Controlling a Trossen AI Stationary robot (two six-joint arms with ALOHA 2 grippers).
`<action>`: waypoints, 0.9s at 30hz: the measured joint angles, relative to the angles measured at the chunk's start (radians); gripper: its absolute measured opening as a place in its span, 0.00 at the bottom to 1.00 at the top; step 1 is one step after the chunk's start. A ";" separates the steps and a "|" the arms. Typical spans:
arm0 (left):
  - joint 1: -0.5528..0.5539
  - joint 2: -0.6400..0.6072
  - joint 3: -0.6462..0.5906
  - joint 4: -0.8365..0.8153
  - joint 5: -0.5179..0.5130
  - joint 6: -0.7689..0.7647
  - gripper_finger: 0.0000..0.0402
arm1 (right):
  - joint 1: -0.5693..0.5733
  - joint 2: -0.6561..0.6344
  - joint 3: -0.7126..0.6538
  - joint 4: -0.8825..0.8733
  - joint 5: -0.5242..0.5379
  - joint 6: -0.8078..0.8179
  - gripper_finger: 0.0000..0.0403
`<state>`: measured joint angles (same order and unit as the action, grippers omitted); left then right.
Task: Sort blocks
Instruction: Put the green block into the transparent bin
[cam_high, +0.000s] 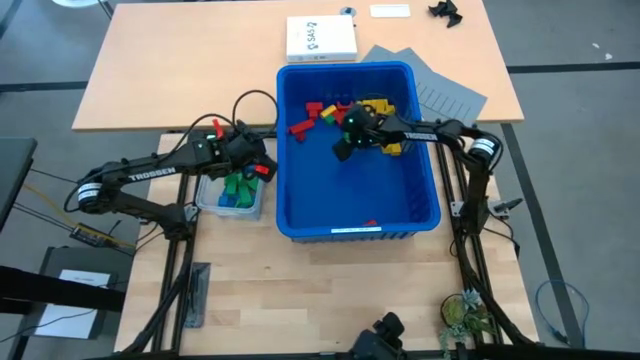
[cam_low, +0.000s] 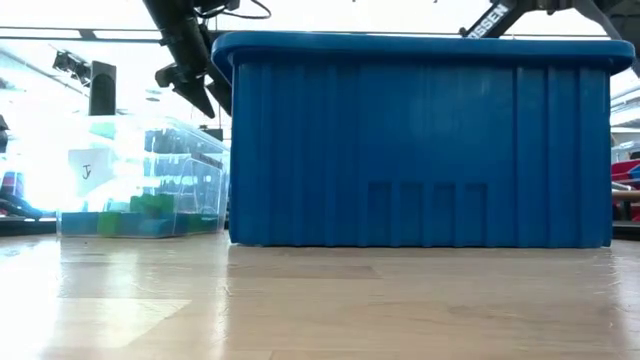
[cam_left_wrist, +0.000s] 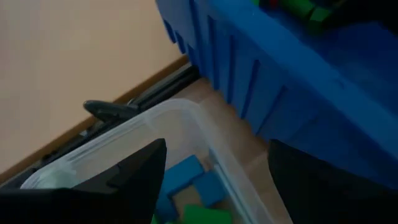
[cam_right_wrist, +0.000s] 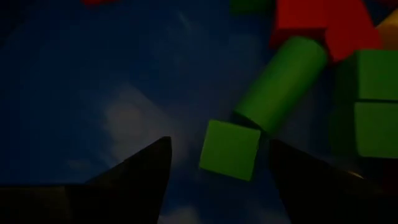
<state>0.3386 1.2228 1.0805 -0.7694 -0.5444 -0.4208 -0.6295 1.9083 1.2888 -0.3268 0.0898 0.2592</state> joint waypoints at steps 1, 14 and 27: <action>0.000 0.000 0.000 0.006 0.000 0.000 0.71 | 0.000 0.008 0.000 0.002 0.000 0.000 0.66; 0.000 0.000 0.000 0.018 0.005 0.000 0.71 | 0.001 0.043 0.000 0.040 -0.005 -0.077 0.39; -0.015 0.000 0.000 0.067 0.118 0.085 0.71 | 0.025 -0.183 0.000 0.013 -0.195 -0.185 0.30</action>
<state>0.3237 1.2230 1.0805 -0.7029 -0.4261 -0.3354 -0.6045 1.7250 1.2888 -0.3140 -0.1056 0.0746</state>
